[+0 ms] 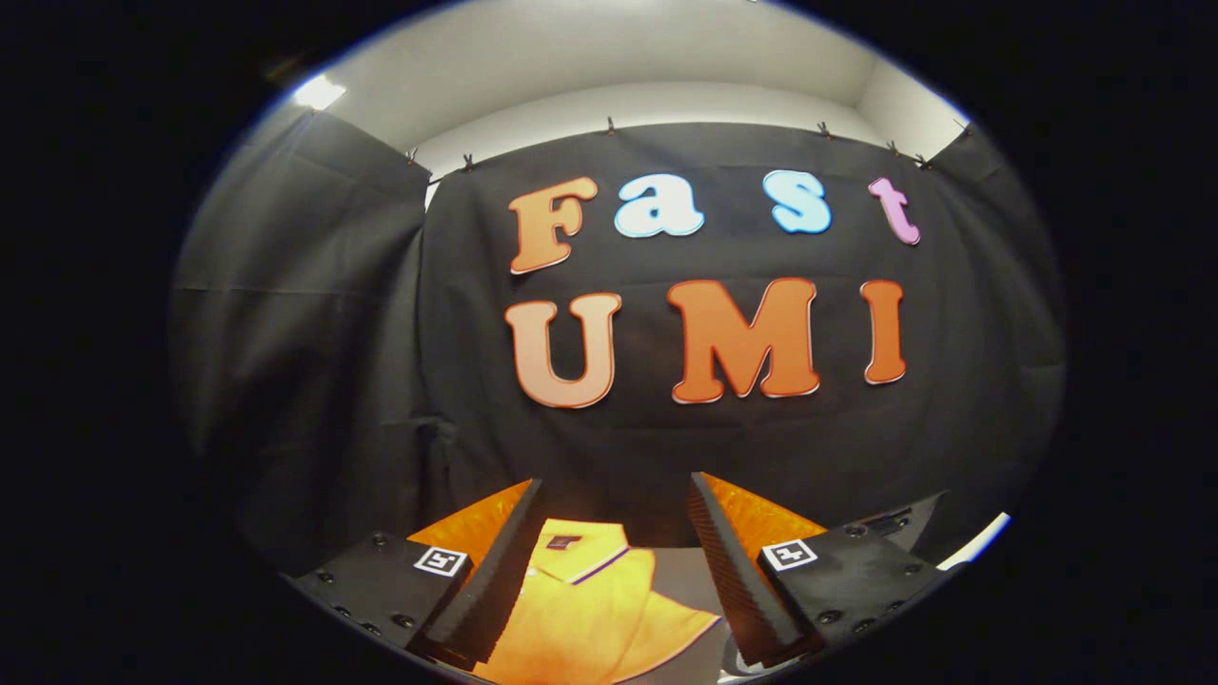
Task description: Put the clothes into the washing machine and then close the washing machine lid.
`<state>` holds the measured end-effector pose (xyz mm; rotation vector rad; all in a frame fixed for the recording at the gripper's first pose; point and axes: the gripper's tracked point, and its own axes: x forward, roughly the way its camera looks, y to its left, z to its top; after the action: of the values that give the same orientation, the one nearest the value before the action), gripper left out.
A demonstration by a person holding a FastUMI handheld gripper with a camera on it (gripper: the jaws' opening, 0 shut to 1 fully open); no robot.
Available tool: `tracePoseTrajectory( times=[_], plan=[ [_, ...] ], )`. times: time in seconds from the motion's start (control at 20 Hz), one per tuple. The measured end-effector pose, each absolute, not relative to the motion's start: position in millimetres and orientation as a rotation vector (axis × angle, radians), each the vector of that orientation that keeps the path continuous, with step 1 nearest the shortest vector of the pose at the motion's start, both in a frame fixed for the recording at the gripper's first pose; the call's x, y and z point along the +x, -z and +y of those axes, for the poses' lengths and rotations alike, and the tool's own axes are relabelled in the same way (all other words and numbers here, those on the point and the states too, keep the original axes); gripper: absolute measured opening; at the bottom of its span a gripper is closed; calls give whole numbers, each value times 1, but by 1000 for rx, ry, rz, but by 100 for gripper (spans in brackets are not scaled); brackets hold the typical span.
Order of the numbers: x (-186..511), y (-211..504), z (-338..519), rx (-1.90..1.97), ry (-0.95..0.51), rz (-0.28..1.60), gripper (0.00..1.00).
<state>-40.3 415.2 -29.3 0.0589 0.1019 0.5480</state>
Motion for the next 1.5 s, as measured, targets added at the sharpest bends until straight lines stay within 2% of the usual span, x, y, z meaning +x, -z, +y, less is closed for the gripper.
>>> tracePoseTrajectory(
  times=[0.4, 0.85, 1.15, 1.35, 1.5],
  plan=[
    [-49, 114, 492, 80, -575, 324, 97],
    [-57, 213, 523, 69, -477, 643, 98],
    [-61, 217, 524, -83, -492, 619, 96],
    [-61, 219, 522, -79, -556, 628, 85],
    [-60, 210, 526, -22, -623, 618, 41]
  ],
)
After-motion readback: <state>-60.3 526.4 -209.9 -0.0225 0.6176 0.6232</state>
